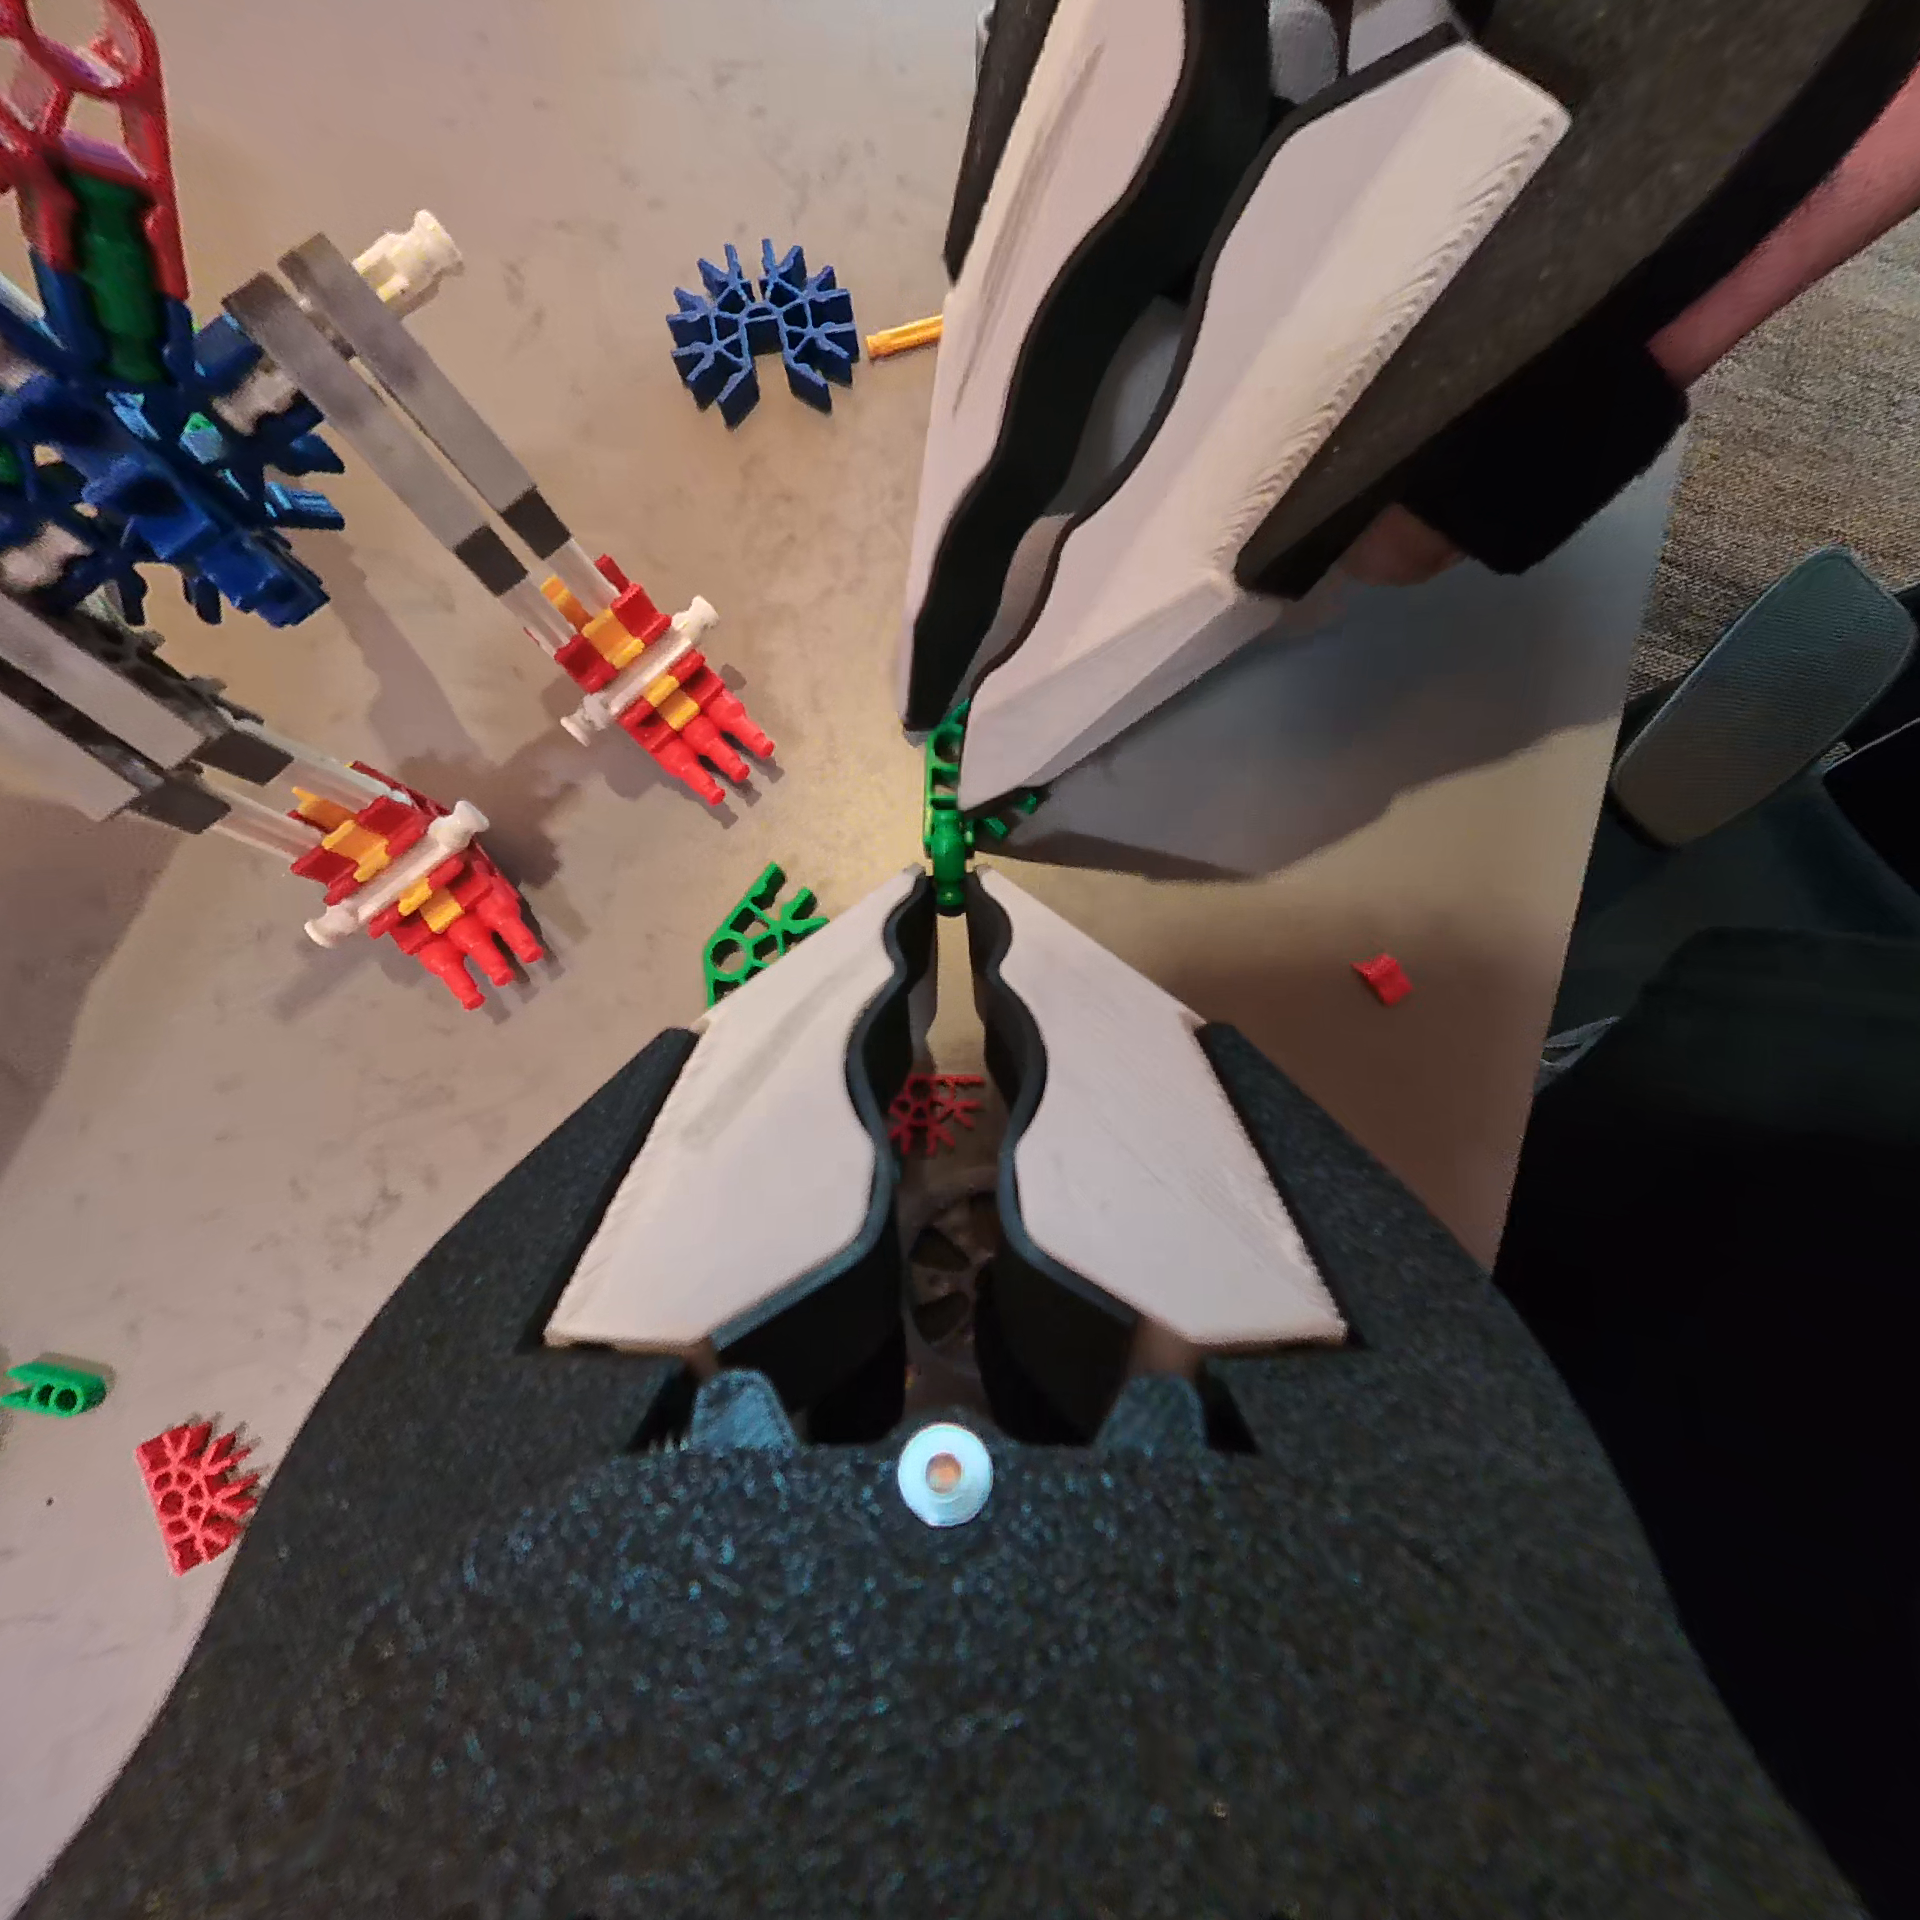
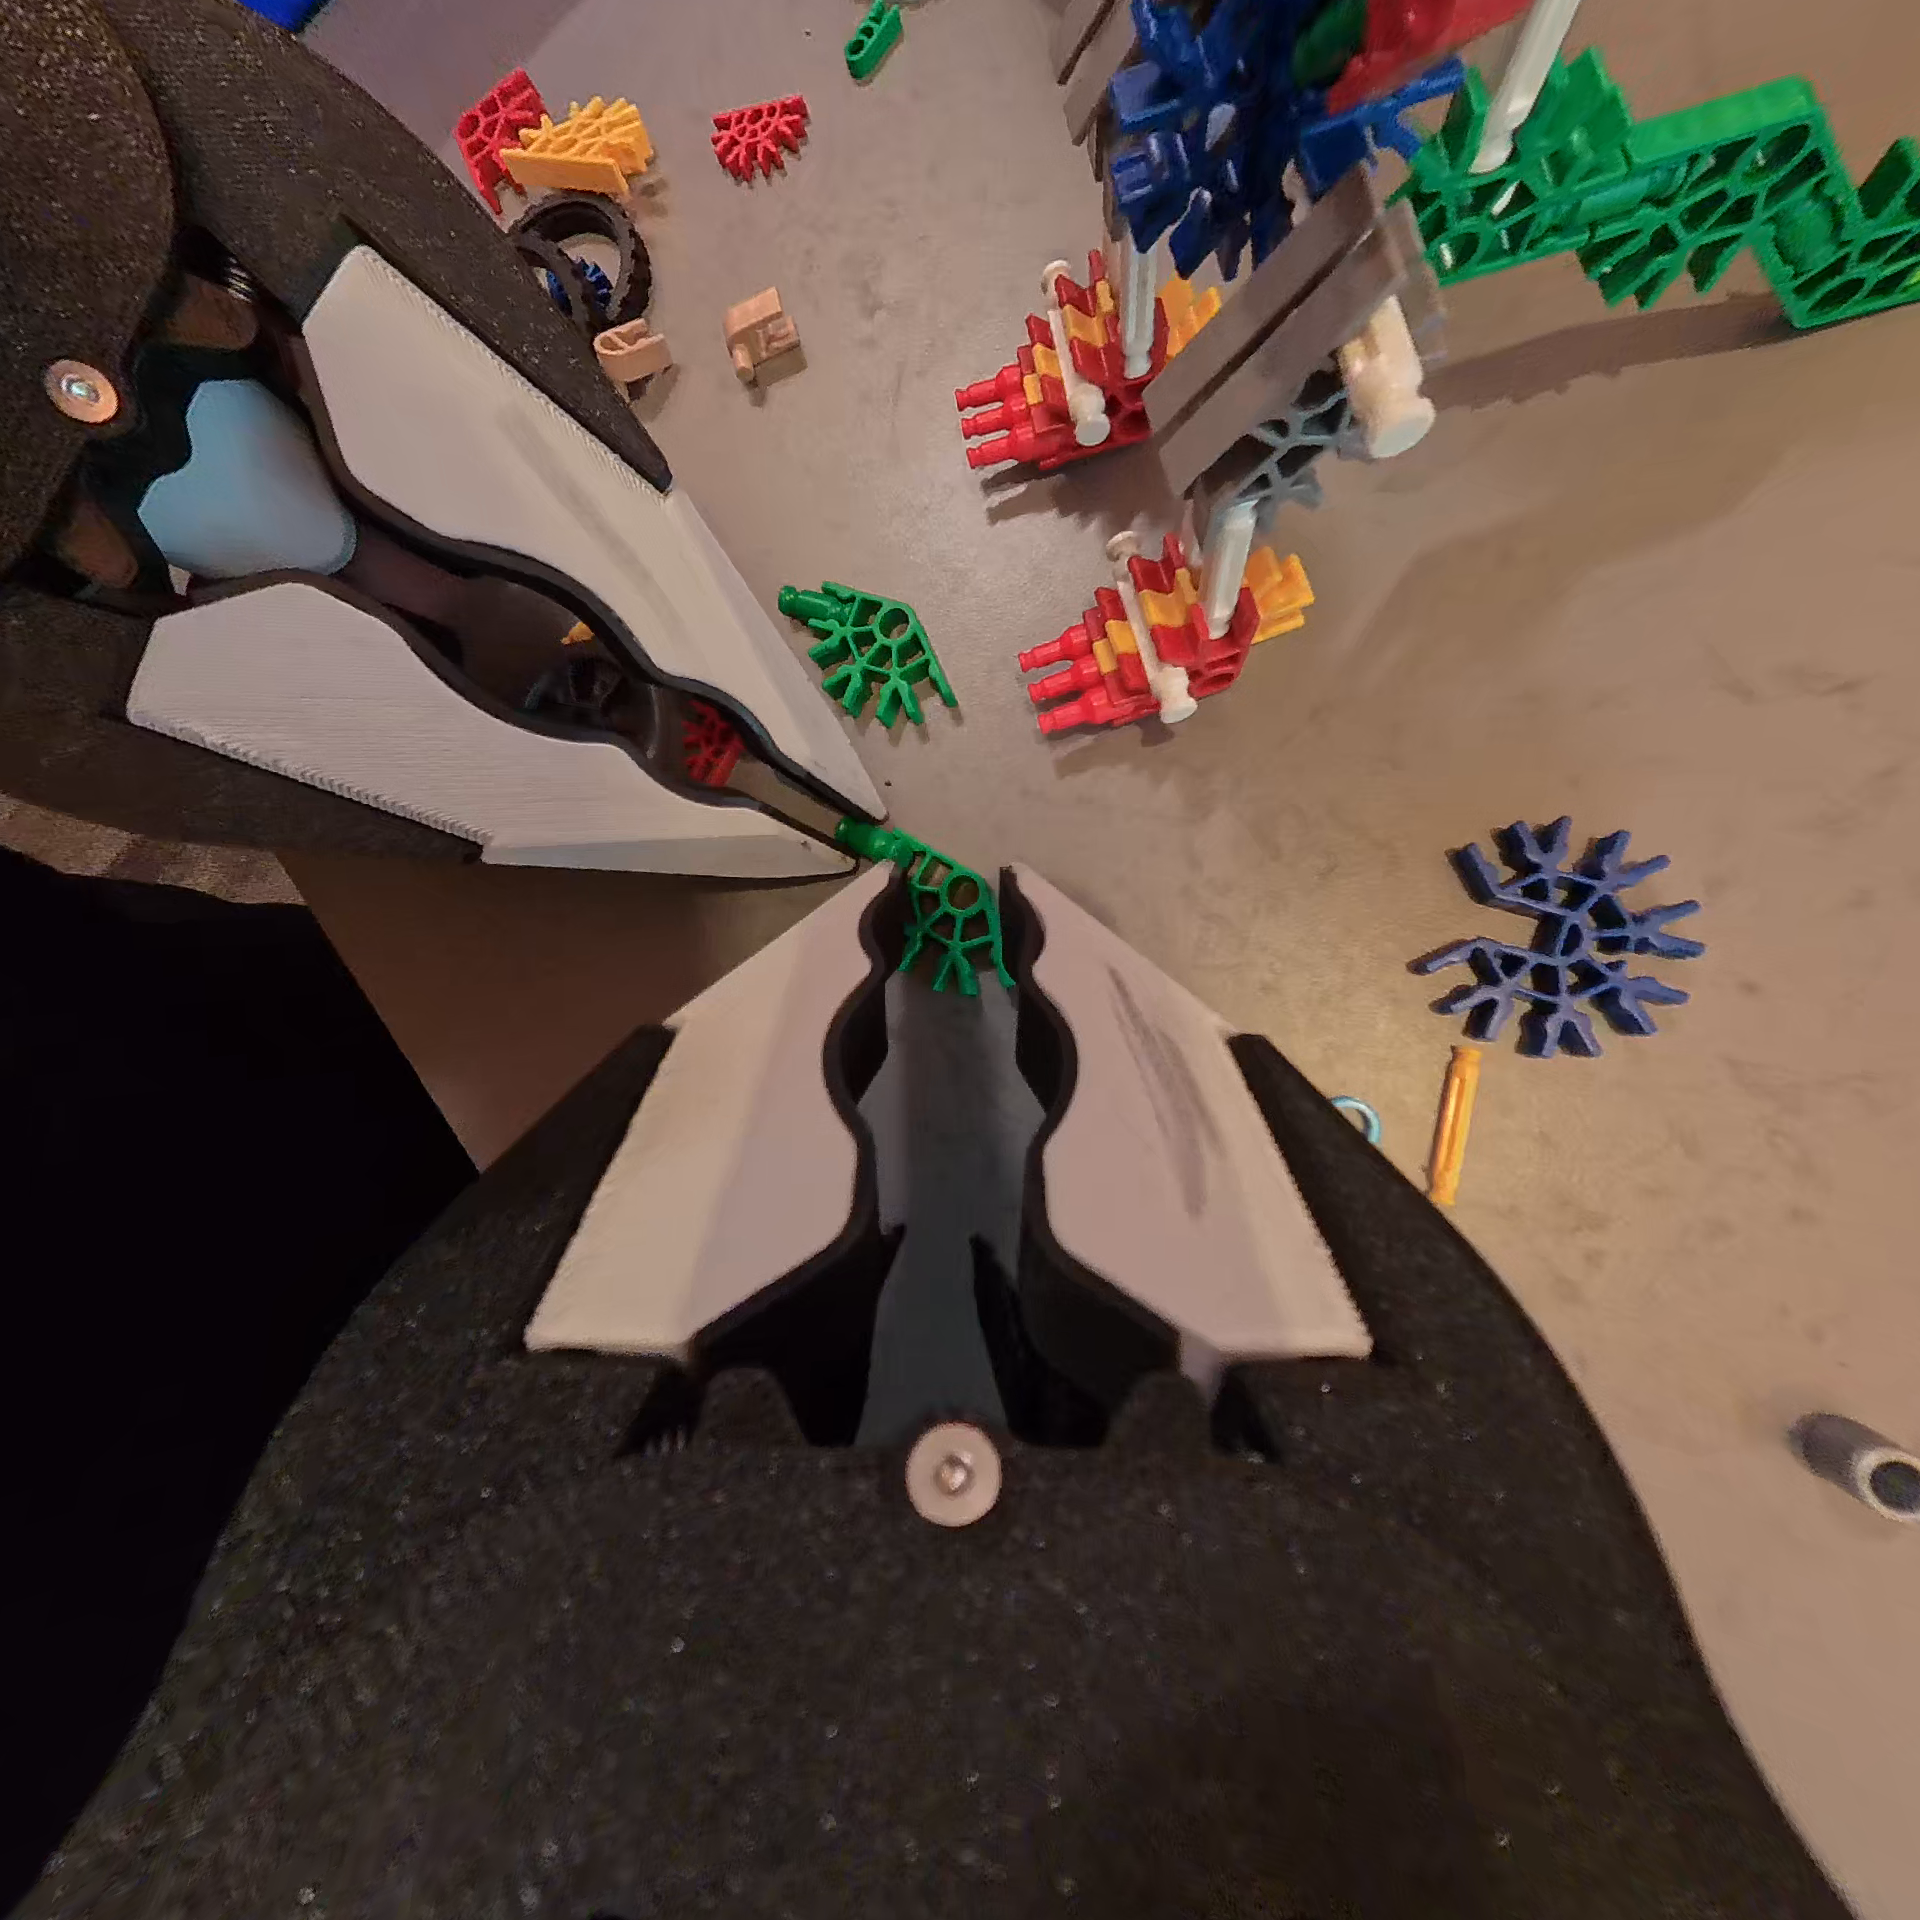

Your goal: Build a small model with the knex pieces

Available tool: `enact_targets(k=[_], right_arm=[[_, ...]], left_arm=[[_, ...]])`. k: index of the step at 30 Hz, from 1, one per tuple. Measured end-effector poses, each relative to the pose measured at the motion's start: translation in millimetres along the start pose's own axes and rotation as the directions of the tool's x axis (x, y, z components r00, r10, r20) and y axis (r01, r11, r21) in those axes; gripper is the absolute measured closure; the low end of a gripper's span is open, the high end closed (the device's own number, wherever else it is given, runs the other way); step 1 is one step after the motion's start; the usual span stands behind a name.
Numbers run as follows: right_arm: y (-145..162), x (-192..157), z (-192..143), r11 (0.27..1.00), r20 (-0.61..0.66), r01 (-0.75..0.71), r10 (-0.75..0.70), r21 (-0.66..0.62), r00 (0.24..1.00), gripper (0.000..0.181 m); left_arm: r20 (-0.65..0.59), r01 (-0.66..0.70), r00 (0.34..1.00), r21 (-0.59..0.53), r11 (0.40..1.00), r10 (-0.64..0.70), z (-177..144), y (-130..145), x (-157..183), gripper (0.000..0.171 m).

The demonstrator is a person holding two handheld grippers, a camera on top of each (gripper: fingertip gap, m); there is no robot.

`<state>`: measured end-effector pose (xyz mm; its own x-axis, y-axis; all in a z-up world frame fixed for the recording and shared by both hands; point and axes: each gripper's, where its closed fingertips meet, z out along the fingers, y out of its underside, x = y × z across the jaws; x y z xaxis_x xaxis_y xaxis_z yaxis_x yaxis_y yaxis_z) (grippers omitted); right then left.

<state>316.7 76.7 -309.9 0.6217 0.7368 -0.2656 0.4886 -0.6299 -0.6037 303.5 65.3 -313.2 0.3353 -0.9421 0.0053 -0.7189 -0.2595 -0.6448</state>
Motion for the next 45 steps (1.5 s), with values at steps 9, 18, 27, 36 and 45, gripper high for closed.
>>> enact_targets(k=[9,18,27,36,45], right_arm=[[-0.9,-1.3,0.4,0.999,0.039,-0.042,0.041,0.016,0.998,0.161],[-1.3,0.0,0.7,0.997,0.037,-0.073,0.072,0.032,0.997,0.163],[-2.4,0.3,0.3,0.989,0.085,-0.139,0.135,0.047,0.987,0.164],[-2.3,1.2,0.3,0.988,0.095,-0.154,0.151,0.031,0.984,0.166],[-1.6,1.2,0.7,0.993,0.075,-0.117,0.116,0.015,0.990,0.165]], left_arm=[[-0.001,-0.026,1.000,-0.016,1.000,0.026,2.1,-2.4,1.1,0.168],[0.019,-0.079,0.997,-0.046,0.996,0.080,2.7,-3.3,-0.7,0.168],[0.038,-0.137,0.989,-0.079,0.987,0.140,3.9,-3.8,-2.4,0.168],[0.048,-0.173,0.983,-0.096,0.980,0.178,3.9,-4.8,-3.9,0.168],[0.048,-0.219,0.973,-0.112,0.969,0.225,3.7,-4.0,-4.6,0.168]])
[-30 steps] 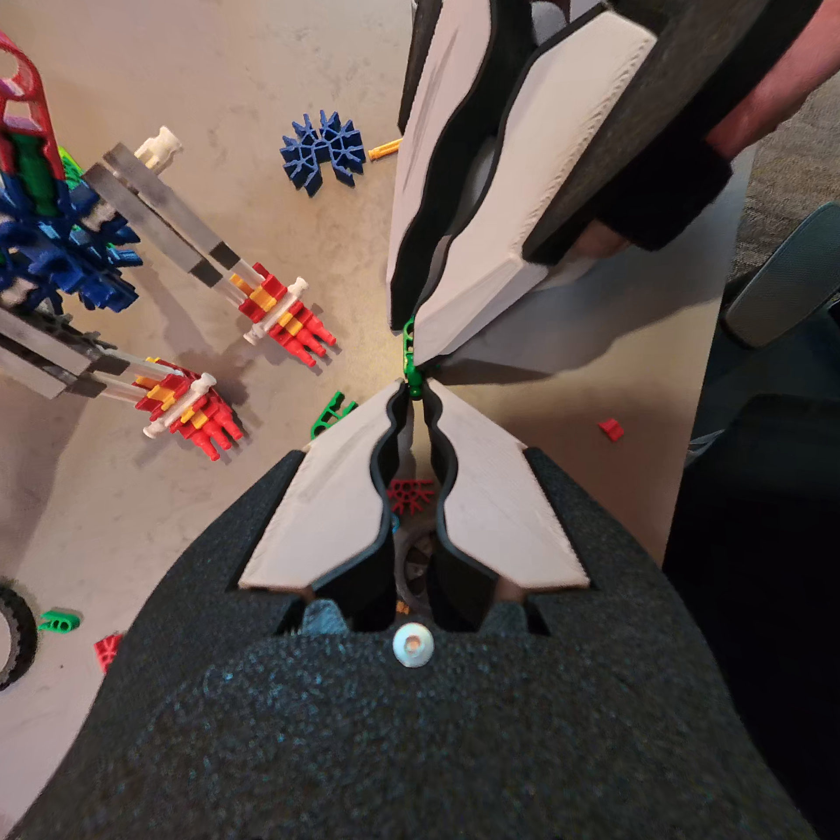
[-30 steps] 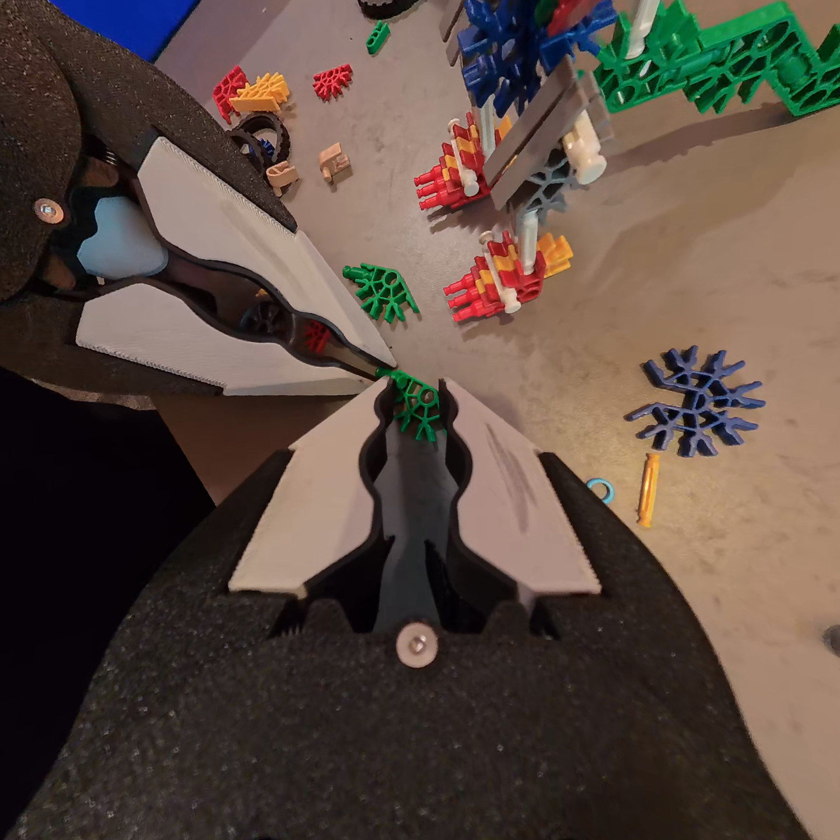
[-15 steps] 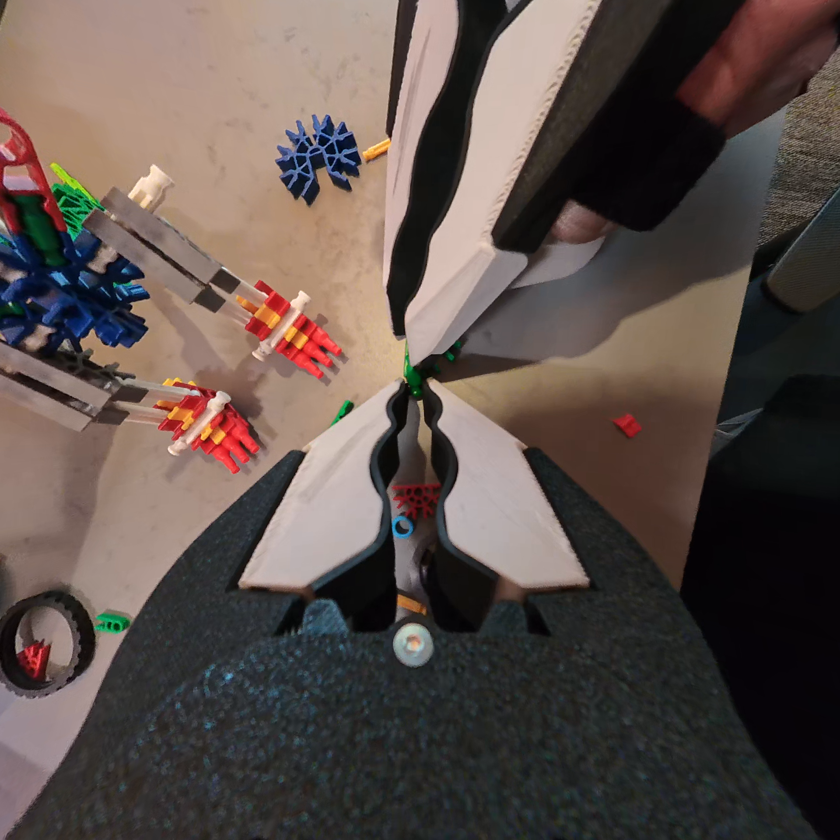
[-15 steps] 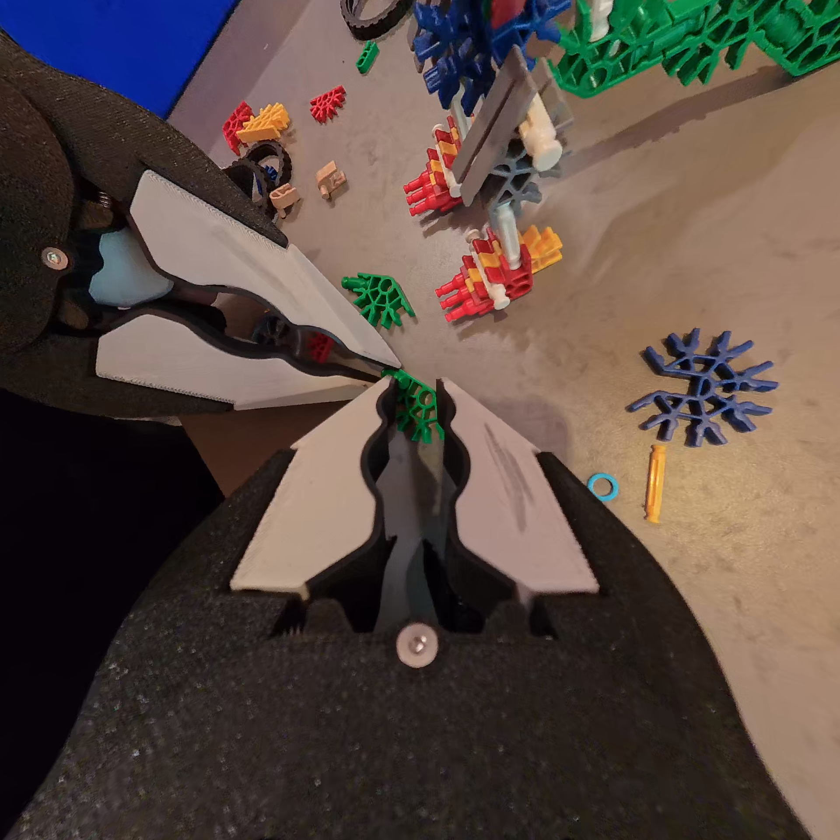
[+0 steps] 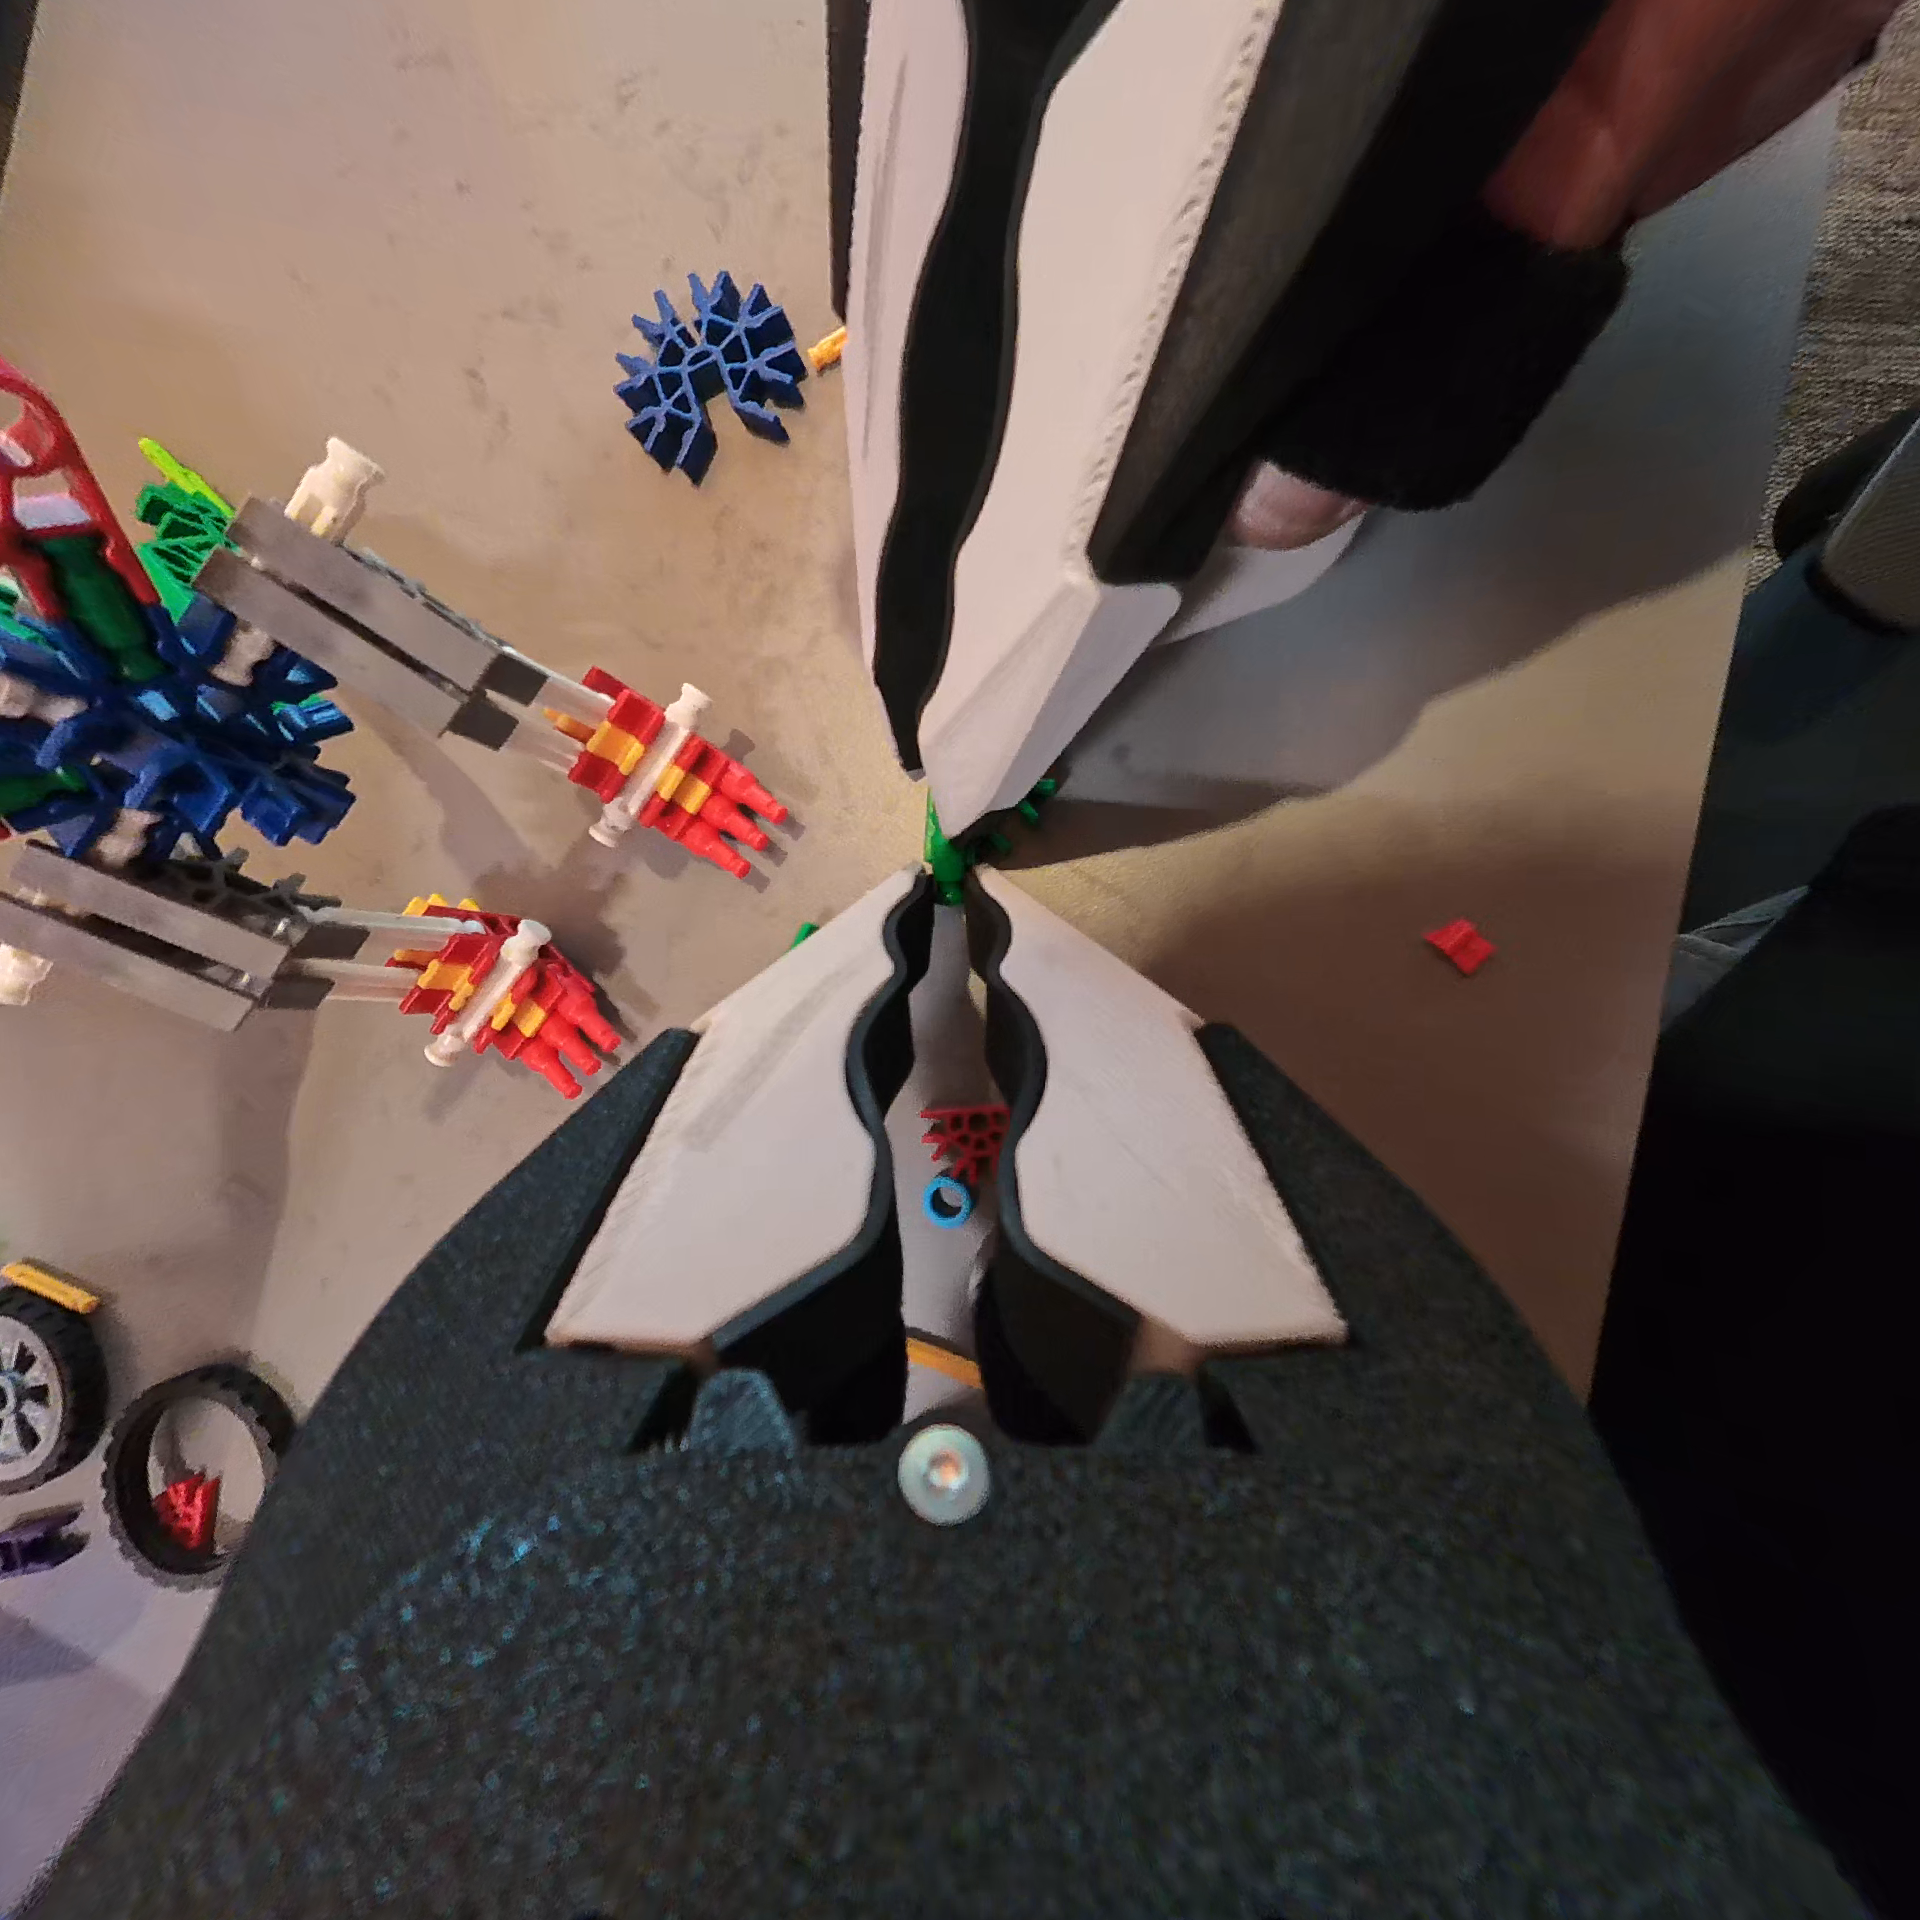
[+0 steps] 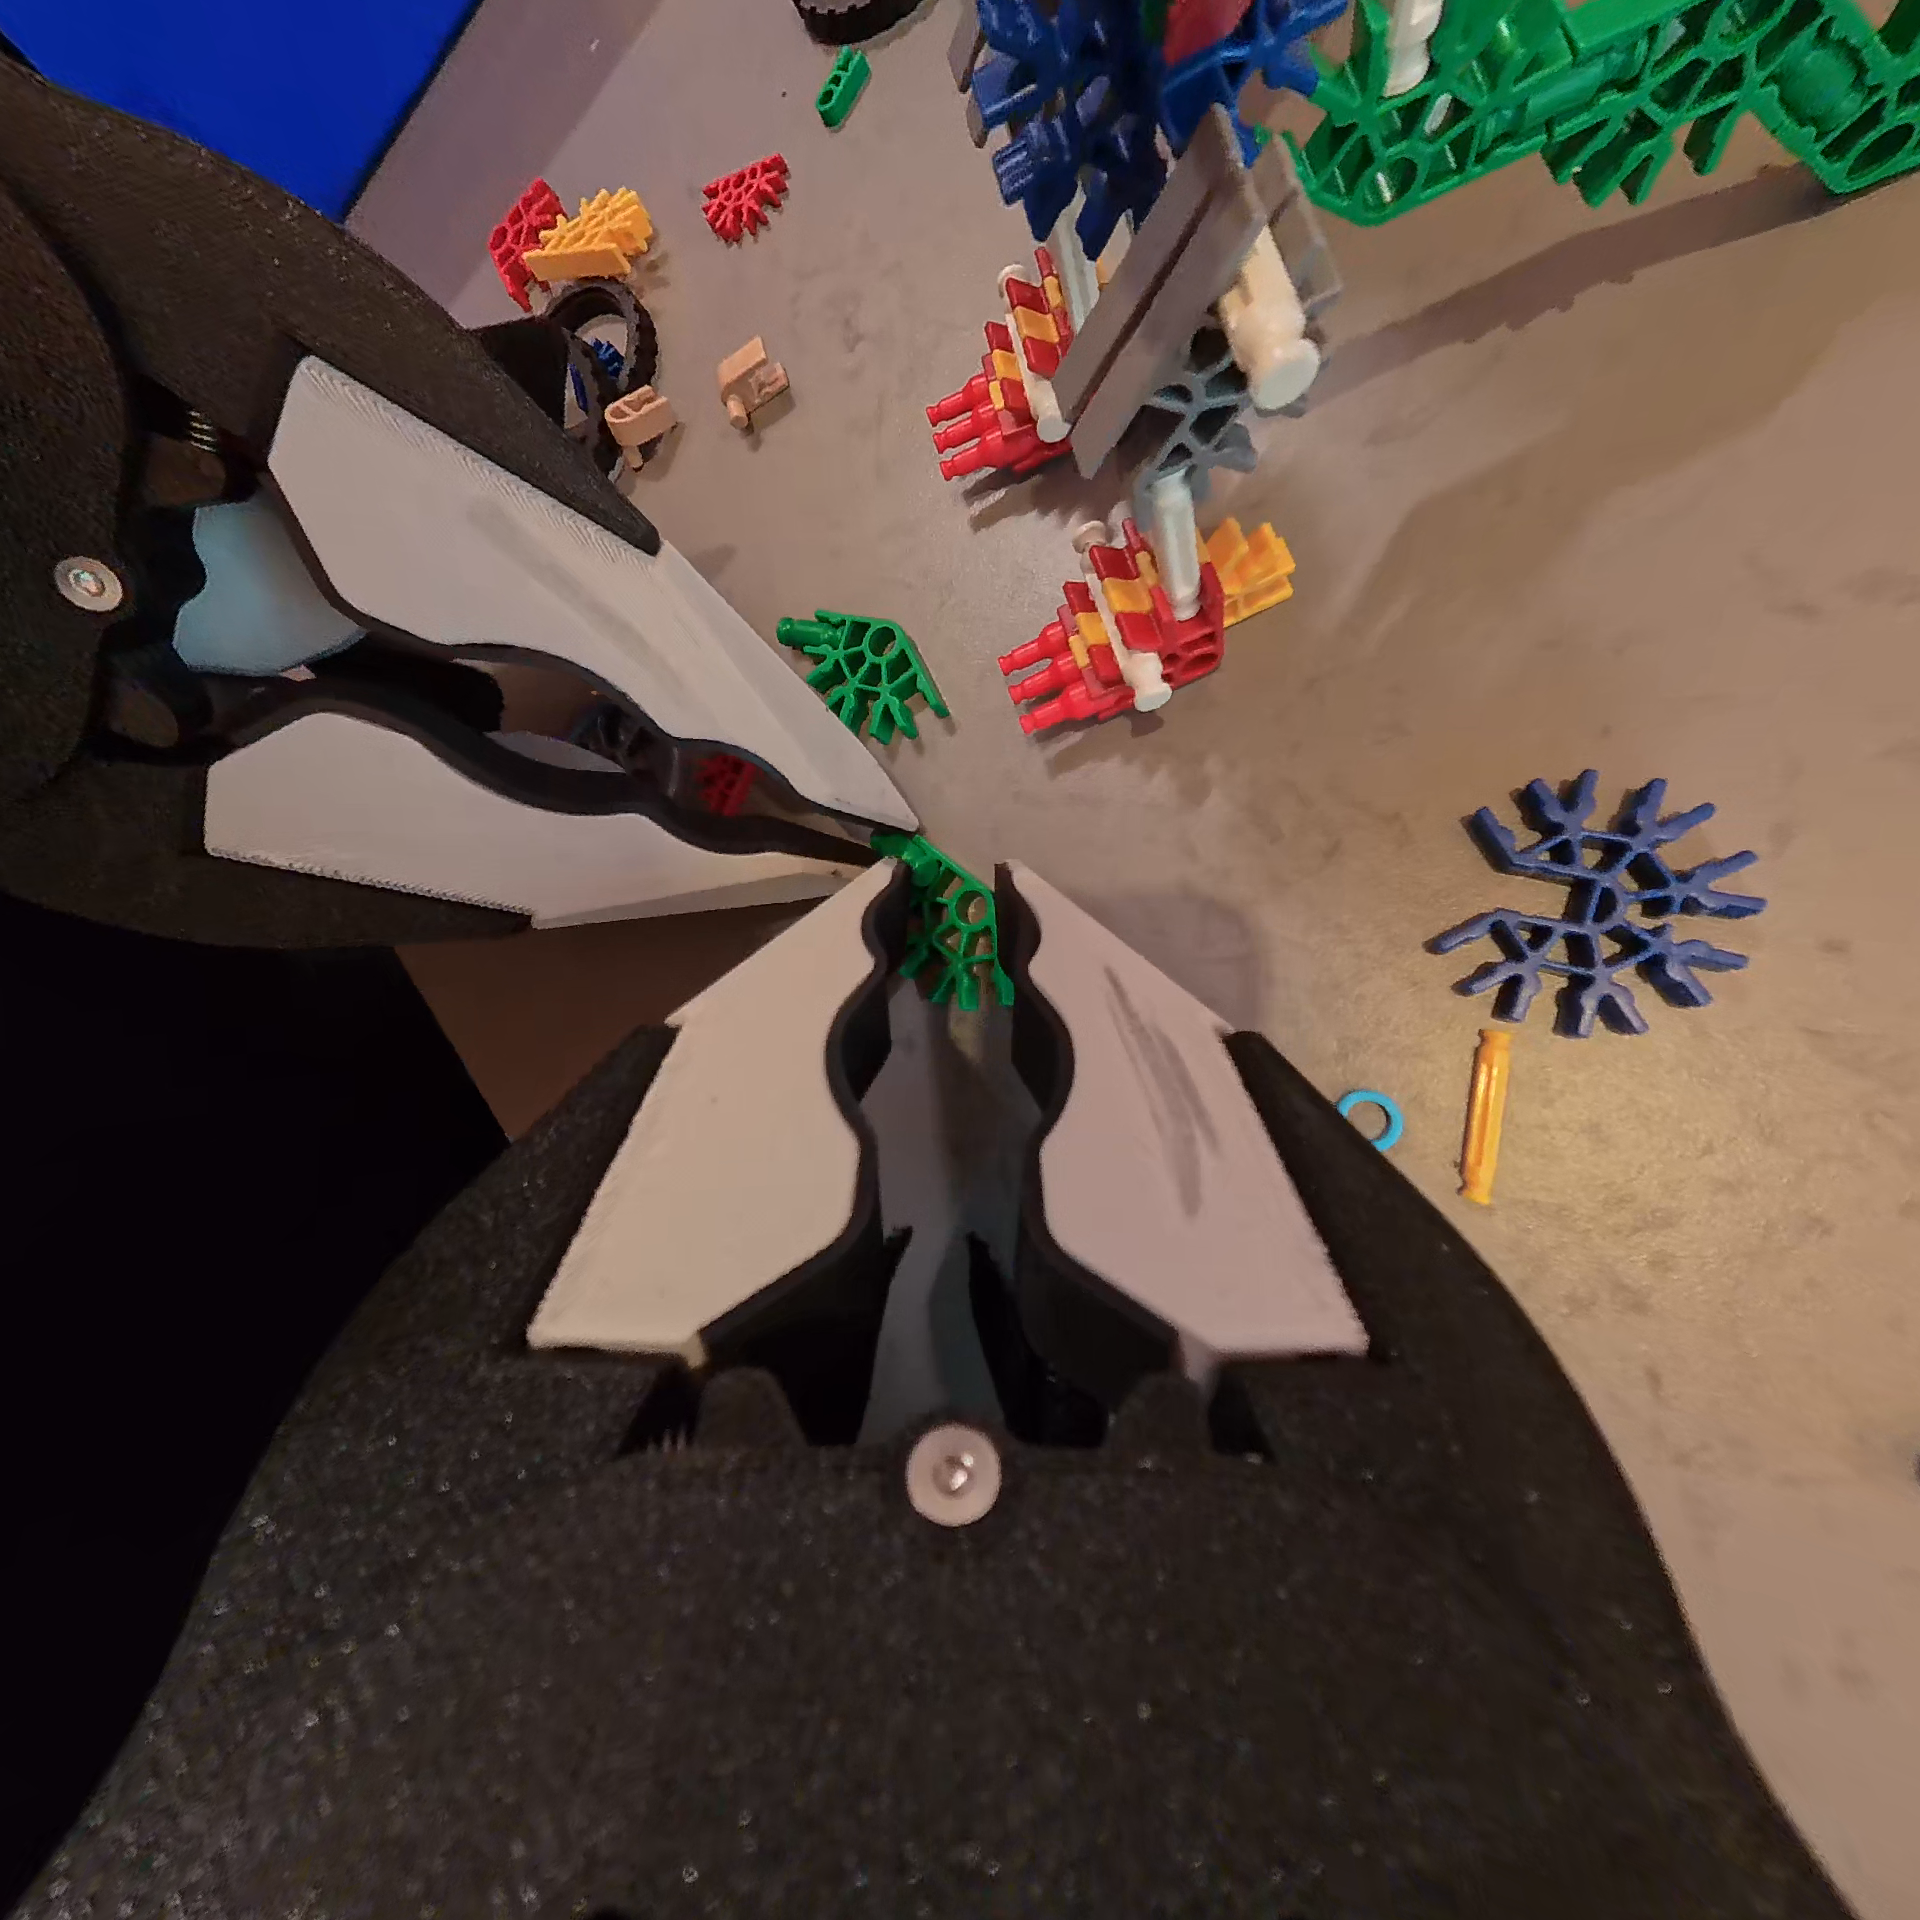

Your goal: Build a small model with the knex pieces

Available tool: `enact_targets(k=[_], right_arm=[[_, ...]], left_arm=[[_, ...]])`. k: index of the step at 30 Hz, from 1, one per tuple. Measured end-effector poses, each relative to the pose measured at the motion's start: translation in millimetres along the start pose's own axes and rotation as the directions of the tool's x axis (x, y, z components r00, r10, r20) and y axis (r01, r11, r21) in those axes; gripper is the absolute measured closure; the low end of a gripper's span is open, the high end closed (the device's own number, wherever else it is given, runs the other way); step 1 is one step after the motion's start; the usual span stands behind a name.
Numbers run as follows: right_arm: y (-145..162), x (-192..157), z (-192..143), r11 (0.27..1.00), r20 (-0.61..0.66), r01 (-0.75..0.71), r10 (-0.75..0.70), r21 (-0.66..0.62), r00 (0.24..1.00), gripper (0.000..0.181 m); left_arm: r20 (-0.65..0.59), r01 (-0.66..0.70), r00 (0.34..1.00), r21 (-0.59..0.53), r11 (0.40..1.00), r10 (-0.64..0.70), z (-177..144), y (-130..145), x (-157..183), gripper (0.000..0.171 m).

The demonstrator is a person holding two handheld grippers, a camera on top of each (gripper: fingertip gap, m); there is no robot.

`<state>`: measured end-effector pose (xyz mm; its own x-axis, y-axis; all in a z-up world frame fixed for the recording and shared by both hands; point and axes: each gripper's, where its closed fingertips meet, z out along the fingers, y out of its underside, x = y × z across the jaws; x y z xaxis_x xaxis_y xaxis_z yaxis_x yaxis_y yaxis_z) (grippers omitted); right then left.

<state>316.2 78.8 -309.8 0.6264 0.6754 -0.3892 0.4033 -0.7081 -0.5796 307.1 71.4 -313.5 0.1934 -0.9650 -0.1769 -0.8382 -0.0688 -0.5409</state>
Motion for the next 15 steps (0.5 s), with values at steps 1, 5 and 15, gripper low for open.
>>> enact_targets(k=[1,5,15], right_arm=[[0.1,0.0,0.1,1.000,-0.005,0.009,-0.009,-0.004,1.000,0.165],[0.0,-0.2,0.3,1.000,-0.011,0.025,-0.025,-0.016,1.000,0.165],[-1.9,-0.4,-0.4,0.997,0.061,-0.073,0.071,0.028,0.996,0.165]], left_arm=[[0.001,-0.007,1.000,-0.002,1.000,0.007,0.0,0.3,0.1,0.168],[0.005,-0.036,0.999,-0.016,0.999,0.036,0.1,0.9,0.0,0.168],[0.012,-0.055,0.998,-0.034,0.998,0.055,1.5,0.0,0.4,0.168]])
